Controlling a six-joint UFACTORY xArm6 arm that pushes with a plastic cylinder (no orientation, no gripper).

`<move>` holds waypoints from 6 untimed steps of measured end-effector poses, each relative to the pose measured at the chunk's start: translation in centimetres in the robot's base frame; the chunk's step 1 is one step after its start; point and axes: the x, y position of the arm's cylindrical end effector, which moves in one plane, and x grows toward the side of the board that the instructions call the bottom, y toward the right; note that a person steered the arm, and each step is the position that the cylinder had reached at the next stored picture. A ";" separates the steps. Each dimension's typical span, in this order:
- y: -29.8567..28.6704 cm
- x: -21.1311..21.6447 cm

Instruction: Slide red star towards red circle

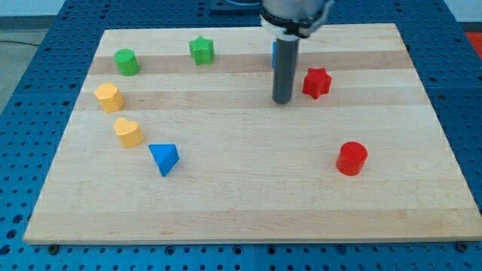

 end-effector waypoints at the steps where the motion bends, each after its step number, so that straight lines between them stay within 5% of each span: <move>1: 3.4 -3.2; 3: 10.1 2.0; 4: 11.4 -3.4; 5: 14.8 -2.1; 6: 14.6 5.0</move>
